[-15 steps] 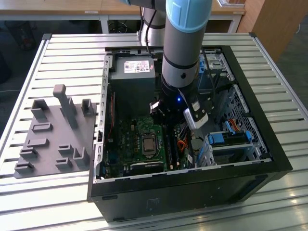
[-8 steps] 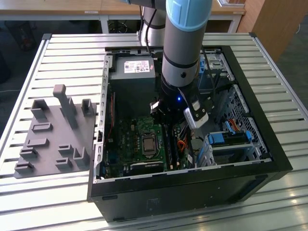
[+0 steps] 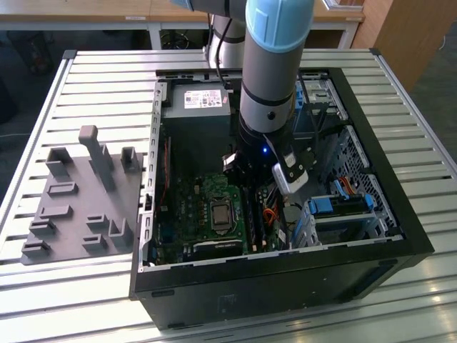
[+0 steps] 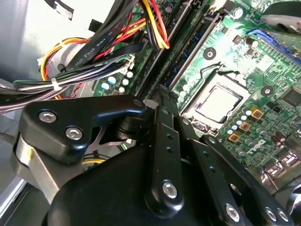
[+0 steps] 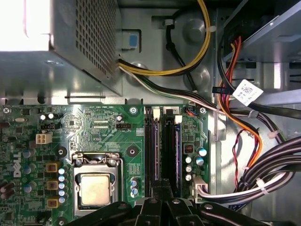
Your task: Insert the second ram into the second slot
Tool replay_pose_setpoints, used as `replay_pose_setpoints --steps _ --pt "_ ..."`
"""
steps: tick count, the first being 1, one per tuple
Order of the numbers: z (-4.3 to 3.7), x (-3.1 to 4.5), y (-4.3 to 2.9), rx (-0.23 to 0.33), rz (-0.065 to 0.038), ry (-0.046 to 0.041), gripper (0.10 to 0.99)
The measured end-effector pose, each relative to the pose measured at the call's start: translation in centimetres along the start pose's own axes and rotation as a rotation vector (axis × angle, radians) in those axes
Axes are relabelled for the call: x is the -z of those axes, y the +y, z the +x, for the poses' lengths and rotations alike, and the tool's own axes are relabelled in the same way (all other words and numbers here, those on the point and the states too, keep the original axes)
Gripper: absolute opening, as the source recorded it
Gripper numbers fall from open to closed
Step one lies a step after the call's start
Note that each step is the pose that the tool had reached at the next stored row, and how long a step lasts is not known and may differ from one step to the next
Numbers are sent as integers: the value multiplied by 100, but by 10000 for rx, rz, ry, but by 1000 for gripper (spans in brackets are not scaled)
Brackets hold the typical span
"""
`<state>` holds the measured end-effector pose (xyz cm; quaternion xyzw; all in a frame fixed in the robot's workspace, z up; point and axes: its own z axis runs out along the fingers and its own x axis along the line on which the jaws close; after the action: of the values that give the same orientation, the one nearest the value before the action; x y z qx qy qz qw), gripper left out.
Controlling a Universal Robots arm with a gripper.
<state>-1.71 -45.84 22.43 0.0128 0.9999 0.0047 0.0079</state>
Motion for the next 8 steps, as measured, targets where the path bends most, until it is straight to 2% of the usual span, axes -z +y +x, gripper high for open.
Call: replay_pose_setpoints --steps 8 --pt "1 -37 -1 0 36 1 106"
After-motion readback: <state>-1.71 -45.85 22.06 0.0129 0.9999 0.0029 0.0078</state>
